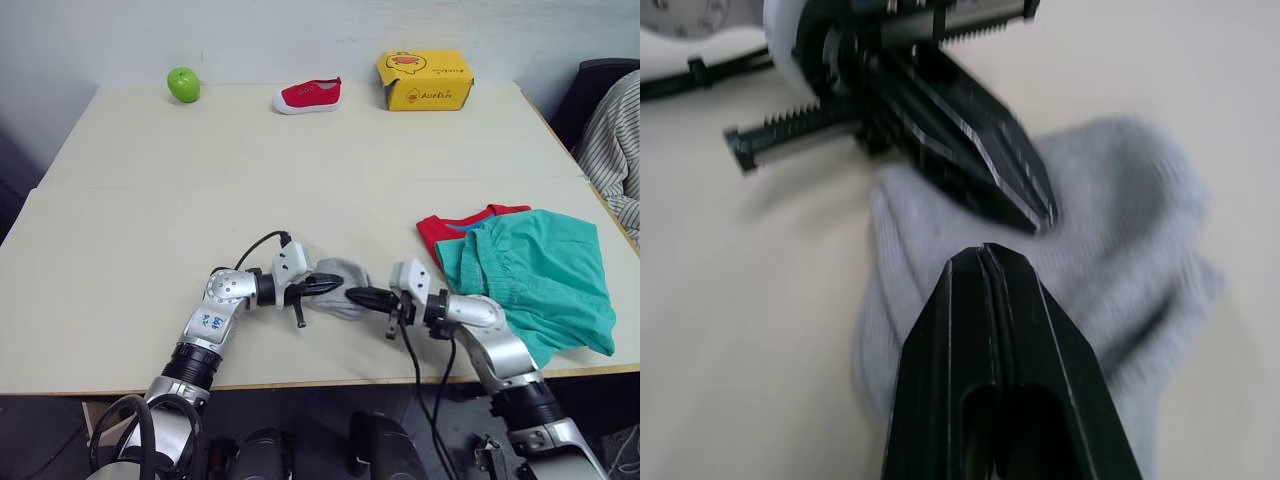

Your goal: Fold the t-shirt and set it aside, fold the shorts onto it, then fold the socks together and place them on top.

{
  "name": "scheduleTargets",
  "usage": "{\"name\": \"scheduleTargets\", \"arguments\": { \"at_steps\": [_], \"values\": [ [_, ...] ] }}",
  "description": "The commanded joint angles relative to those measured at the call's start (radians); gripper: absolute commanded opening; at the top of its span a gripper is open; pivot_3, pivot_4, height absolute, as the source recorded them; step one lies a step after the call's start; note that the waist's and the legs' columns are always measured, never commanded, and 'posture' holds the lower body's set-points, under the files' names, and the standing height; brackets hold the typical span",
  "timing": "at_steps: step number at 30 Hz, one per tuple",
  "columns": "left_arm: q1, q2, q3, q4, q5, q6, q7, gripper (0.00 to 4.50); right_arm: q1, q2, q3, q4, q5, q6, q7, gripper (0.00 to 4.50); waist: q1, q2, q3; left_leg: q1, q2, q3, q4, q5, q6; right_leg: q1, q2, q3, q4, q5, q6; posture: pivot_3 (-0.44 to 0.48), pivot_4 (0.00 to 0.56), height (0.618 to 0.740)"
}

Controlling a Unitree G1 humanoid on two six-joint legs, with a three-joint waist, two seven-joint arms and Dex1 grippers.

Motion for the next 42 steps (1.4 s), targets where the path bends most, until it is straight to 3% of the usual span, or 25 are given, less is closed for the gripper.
{"name": "scheduleTargets", "arguments": {
  "at_steps": [1,5,8,13,19,24,29,33,39,42],
  "values": [
    [-0.001,-0.003,-0.006,0.008,0.004,0.002,0.000,0.03,0.061,-0.065,-0.057,-0.100,0.060,0.045,0.035,0.00,0.001,0.000,0.000,0.000,0.000,0.000,0.000,0.000,0.000,0.000,0.000,0.000,0.000,0.000,0.000,0.000,0.150,0.740],
    [0.000,-0.010,-0.006,0.006,0.004,-0.007,0.002,0.03,0.124,-0.122,-0.134,-0.208,0.171,0.182,0.023,0.00,0.001,0.000,0.000,0.000,0.000,0.000,0.000,0.000,0.000,0.000,0.000,0.000,-0.002,0.000,0.000,0.000,0.150,0.740],
    [0.002,-0.005,-0.011,0.004,0.012,-0.024,-0.003,0.00,0.139,-0.160,-0.217,-0.303,0.357,0.444,-0.024,0.63,0.000,0.000,0.000,0.001,0.000,-0.001,0.000,0.000,0.000,0.000,-0.001,0.000,-0.002,0.000,0.000,0.000,0.150,0.740],
    [0.000,0.001,-0.005,0.005,0.010,-0.034,-0.004,0.00,0.057,-0.195,-0.330,-0.281,0.648,0.913,-0.182,2.40,0.001,0.000,0.000,0.000,0.000,-0.002,0.000,0.000,0.000,0.000,-0.002,0.000,-0.002,0.000,-0.001,0.000,0.150,0.740],
    [0.004,0.007,-0.001,0.001,0.010,-0.033,0.001,0.00,-0.131,-0.143,-0.381,-0.088,0.734,1.297,-0.403,4.47,0.000,0.000,0.000,0.000,0.000,-0.002,0.000,0.000,0.000,0.000,-0.003,-0.001,-0.002,0.000,-0.001,0.000,0.150,0.740],
    [0.021,0.013,-0.001,-0.020,0.009,-0.027,0.004,0.00,-0.219,0.003,-0.462,0.004,0.779,1.497,-0.534,4.47,0.000,0.000,0.000,-0.001,0.000,-0.002,0.000,0.000,0.000,-0.001,-0.002,-0.001,0.000,0.000,-0.002,0.000,0.150,0.740],
    [0.047,0.010,0.000,-0.050,0.005,-0.011,0.019,0.00,-0.220,0.100,-0.464,0.065,0.820,1.505,-0.672,4.47,-0.002,0.000,-0.001,-0.001,0.000,-0.001,0.000,0.000,0.000,-0.001,-0.001,-0.001,0.000,0.000,-0.001,0.000,0.150,0.740],
    [0.057,0.011,-0.002,-0.057,0.008,-0.008,0.023,0.00,-0.286,0.237,-0.543,0.138,0.807,1.505,-0.785,4.47,-0.013,0.001,-0.002,0.001,0.002,0.000,0.000,0.000,-0.001,-0.001,0.000,0.001,0.001,0.000,-0.001,0.000,0.150,0.740],
    [0.048,0.021,-0.001,-0.053,0.008,-0.005,0.017,0.00,-0.312,0.293,-0.550,0.155,0.790,1.505,-0.829,4.47,-0.013,0.002,-0.003,0.000,0.002,0.000,-0.001,0.001,-0.002,-0.001,0.000,0.000,0.002,-0.001,-0.002,0.000,0.150,0.740],
    [0.047,0.024,-0.001,-0.053,0.008,-0.004,0.016,0.00,-0.312,0.307,-0.563,0.154,0.788,1.505,-0.835,3.83,-0.014,0.002,-0.003,0.000,0.002,0.000,-0.001,0.001,-0.001,-0.001,0.000,0.001,0.003,-0.001,-0.002,0.000,0.150,0.740]
  ]
}}
